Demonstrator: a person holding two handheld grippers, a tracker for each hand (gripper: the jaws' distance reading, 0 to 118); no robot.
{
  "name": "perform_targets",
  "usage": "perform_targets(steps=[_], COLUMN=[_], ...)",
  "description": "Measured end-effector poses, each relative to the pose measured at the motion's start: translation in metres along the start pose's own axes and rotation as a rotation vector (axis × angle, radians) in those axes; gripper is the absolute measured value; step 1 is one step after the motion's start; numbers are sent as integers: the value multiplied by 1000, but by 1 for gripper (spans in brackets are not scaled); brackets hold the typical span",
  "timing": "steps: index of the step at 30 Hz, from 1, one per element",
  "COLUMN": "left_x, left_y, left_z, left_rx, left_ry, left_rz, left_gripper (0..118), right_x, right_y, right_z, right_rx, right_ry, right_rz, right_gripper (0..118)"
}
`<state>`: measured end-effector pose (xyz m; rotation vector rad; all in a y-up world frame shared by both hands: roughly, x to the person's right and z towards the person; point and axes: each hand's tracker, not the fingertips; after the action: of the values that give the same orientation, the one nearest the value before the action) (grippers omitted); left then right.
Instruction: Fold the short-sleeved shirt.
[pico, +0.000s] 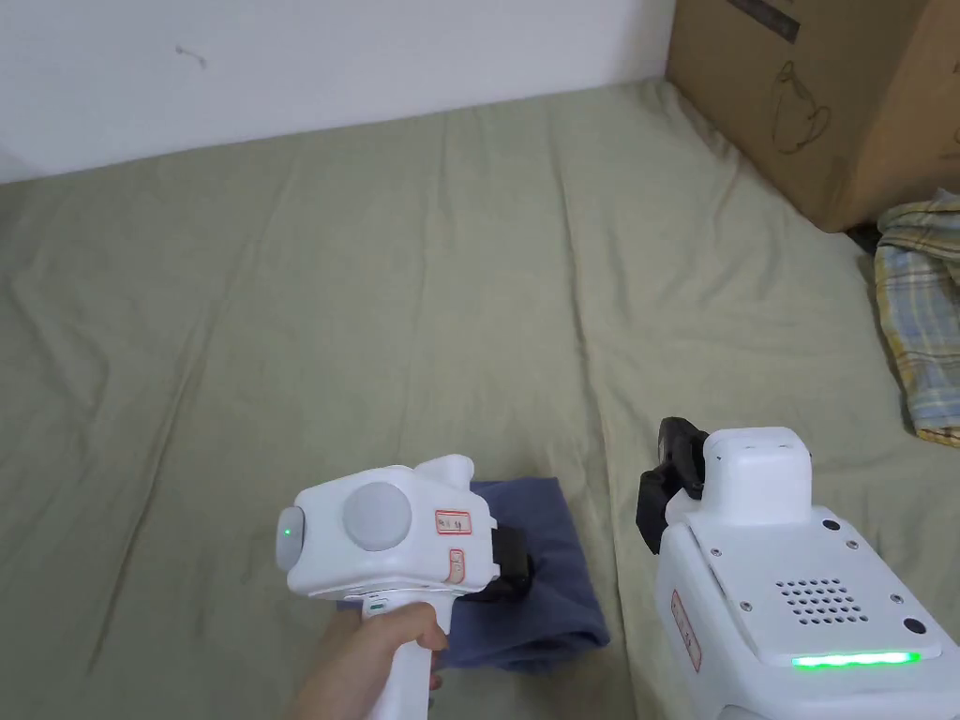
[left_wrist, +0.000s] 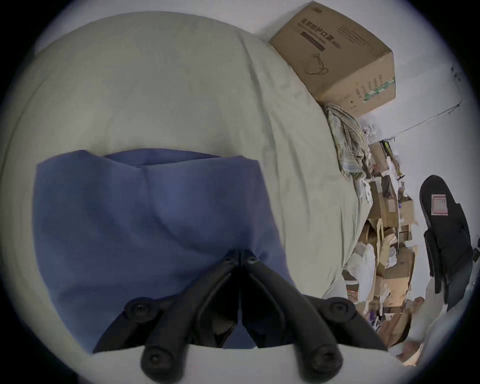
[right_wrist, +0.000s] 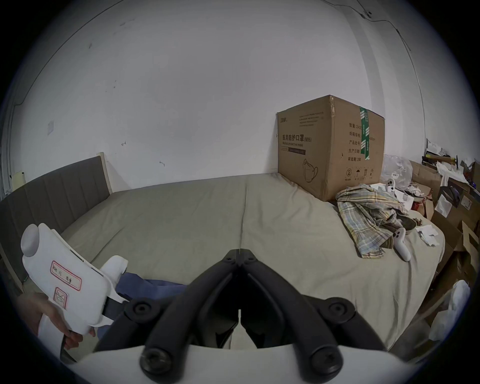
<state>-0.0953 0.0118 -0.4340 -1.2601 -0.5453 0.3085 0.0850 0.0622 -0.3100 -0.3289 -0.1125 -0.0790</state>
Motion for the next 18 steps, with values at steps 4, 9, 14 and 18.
perform_targets(steps=[4, 9, 14, 18], left_x=[17, 28, 24, 38], left_y=[-3, -7, -4, -1], left_z=[-15, -28, -21, -17], left_rx=[-16, -47, -34, -65], left_ry=[15, -10, -69, -175], left_rz=[-63, -66, -14, -35], left_gripper=[1, 1, 1, 1], right_x=[4, 6, 5, 2], right_y=[-2, -3, -2, 2], right_z=[0, 0, 3, 4], right_rx=[-6, -12, -9, -13], right_ry=[-8, -15, -18, -20], right_rz=[-5, -6, -1, -7], right_gripper=[0, 0, 0, 0])
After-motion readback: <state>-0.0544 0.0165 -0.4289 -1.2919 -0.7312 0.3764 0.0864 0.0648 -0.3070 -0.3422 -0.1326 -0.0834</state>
